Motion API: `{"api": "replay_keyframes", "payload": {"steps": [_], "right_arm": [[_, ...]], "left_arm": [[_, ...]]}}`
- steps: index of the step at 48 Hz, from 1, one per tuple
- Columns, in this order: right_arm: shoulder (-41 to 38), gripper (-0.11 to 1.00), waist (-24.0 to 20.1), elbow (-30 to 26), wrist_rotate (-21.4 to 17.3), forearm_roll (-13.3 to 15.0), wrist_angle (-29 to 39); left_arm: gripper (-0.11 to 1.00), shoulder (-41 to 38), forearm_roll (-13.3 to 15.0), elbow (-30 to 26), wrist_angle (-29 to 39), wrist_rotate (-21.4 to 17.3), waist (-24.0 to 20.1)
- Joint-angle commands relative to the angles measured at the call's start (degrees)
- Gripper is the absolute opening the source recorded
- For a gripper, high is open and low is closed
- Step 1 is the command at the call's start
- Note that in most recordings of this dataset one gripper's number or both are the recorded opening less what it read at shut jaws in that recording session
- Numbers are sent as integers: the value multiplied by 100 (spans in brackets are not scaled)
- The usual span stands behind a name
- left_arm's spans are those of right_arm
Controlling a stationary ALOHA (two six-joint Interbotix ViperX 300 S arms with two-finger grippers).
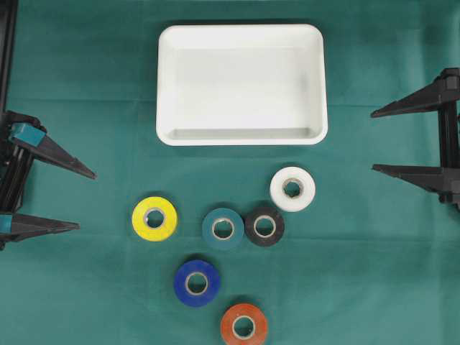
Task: Pick up the tape from a random location and place it into the white case.
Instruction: 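Open the left gripper and start moving it toward the tape rolls, then swing the left gripper down over the orange-red tape roll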
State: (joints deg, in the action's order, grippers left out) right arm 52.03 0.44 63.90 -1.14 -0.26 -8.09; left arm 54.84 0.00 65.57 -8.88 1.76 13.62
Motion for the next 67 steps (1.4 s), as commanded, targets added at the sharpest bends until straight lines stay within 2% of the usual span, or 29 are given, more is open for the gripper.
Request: {"api": "replay_keyframes", "payload": {"steps": [1, 12, 28, 35, 45, 57, 67], "right_arm": [[-26, 92, 9, -149, -9, -18, -18], [-26, 92, 9, -149, -9, -26, -26], [-35, 92, 9, -149, -9, -26, -26], [-35, 92, 9, -149, -9, -18, -44], [-26, 92, 9, -149, -9, -18, -44], [-26, 91, 9, -149, 0, -9, -53], [-26, 91, 9, -149, 0, -18, -53]], "left_arm": [[98, -44, 0, -141, -35, 0, 26], [98, -211, 9, -158, -79, 9, 26], [98, -1345, 9, -747, -431, -18, 211], [98, -2057, 0, -1222, -712, -18, 246], [98, -3076, 0, -2048, -738, -26, 264], [98, -4096, -9, -3138, -527, -105, 343], [98, -4579, -9, -3797, -299, -176, 483]]}}
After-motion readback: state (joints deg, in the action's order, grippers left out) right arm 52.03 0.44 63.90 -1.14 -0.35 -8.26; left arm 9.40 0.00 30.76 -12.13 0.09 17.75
